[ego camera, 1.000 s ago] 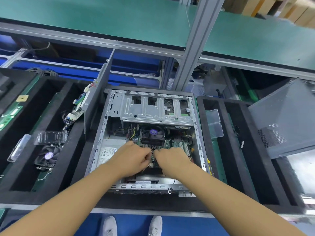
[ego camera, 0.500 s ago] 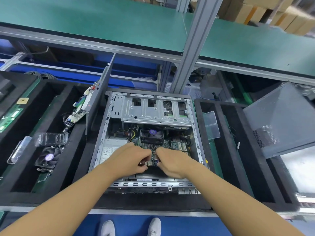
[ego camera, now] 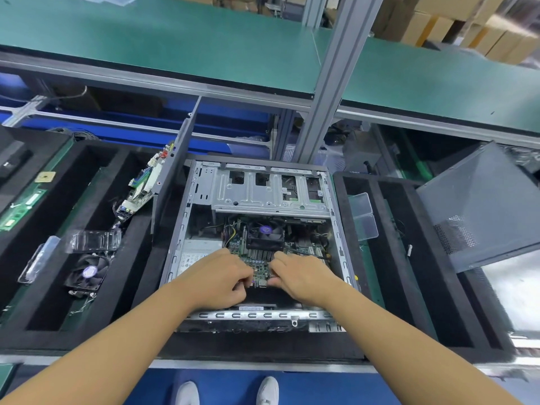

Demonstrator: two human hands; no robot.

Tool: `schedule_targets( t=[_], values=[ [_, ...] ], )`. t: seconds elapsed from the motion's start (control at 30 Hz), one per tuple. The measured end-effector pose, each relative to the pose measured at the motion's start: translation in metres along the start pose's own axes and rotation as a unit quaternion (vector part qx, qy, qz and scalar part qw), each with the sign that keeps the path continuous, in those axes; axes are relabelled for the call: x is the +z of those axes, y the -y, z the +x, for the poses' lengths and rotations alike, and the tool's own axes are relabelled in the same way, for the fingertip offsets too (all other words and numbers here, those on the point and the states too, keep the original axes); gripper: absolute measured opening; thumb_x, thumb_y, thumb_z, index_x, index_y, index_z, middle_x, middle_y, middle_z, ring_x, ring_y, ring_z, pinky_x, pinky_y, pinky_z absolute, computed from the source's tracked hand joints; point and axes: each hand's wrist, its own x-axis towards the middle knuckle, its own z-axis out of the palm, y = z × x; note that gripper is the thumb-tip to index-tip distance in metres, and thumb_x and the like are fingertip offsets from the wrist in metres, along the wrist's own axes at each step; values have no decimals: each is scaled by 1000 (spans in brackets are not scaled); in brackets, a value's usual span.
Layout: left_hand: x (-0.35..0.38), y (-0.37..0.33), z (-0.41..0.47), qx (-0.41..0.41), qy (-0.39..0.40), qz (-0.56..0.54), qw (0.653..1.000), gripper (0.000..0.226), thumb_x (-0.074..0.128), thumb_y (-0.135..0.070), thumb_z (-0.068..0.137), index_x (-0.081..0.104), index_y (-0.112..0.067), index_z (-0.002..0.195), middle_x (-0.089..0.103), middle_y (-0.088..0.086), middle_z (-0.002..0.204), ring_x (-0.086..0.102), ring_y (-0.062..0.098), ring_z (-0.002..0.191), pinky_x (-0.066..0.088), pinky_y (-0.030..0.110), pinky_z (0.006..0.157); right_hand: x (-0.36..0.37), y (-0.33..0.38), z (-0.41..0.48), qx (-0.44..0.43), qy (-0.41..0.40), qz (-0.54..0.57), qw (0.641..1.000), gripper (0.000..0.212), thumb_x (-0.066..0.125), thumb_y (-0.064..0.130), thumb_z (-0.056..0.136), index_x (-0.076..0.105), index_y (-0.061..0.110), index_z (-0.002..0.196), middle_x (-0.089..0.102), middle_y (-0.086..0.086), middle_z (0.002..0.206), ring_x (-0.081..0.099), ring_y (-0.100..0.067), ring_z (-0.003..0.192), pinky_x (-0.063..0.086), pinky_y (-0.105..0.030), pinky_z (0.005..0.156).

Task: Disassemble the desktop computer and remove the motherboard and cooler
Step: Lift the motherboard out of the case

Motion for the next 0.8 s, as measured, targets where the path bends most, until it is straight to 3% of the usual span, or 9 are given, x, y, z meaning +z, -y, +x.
schedule_targets(
  t=[0.07, 0.2, 0.4, 0.47, 0.53, 0.67, 0.8],
  values=[
    [2, 2, -6, 7, -37, 30, 999, 18, 42, -30, 80, 53, -25, 66, 52, -10, 62, 45, 11, 65, 40, 27, 79, 1, 1, 0, 8, -13, 6, 1000, 40, 32, 51, 103, 48, 16, 114, 48, -1, 113, 56, -26, 92, 45, -40, 61],
    [8, 5, -16, 27, -169, 67, 983, 44, 52, -29, 92, 51, -18, 49, 34, -9, 59, 33, 12, 65, 29, 24, 68, 1, 3, -3, 42, -61, 30, 997, 36, 27, 48, 105, 46, 18, 110, 47, 3, 109, 57, -25, 80, 34, -35, 56],
    [9, 7, -19, 5, -210, 53, 976, 47, 47, -25, 94, 54, -16, 49, 32, -10, 61, 32, 11, 65, 36, 26, 67, 0, 5, -1, 67, -86, 48, 993, 37, 27, 47, 105, 48, 17, 113, 49, 2, 109, 56, -25, 76, 31, -34, 57],
    [5, 6, -18, -16, -231, 31, 972, 34, 52, -27, 92, 55, -19, 59, 40, -11, 68, 37, 10, 70, 39, 27, 69, 2, 7, -1, 71, -93, 53, 992, 37, 27, 47, 104, 48, 18, 112, 49, 2, 108, 56, -25, 74, 31, -34, 56],
    [2, 9, -19, -48, -232, 11, 972, 13, 58, -34, 84, 54, -23, 78, 48, -12, 87, 45, 10, 87, 41, 28, 80, 3, 7, -1, 72, -98, 58, 991, 36, 28, 47, 104, 48, 18, 110, 49, 2, 106, 55, -25, 74, 31, -34, 56],
    [-1, 16, -23, -115, -145, 38, 982, 54, 54, -49, 72, 55, -23, 120, 49, -10, 123, 43, 13, 123, 30, 36, 110, 4, 7, -1, 80, -98, 62, 990, 37, 27, 48, 105, 47, 18, 112, 49, 3, 109, 55, -25, 75, 34, -35, 56],
    [-1, 16, -16, -183, -83, 52, 978, 81, 54, -51, 72, 40, -16, 144, 47, -2, 136, 43, 20, 127, 26, 36, 115, 2, 8, -2, 81, -103, 62, 989, 36, 27, 47, 105, 48, 19, 111, 50, 4, 108, 56, -25, 77, 36, -36, 57]
  ],
)
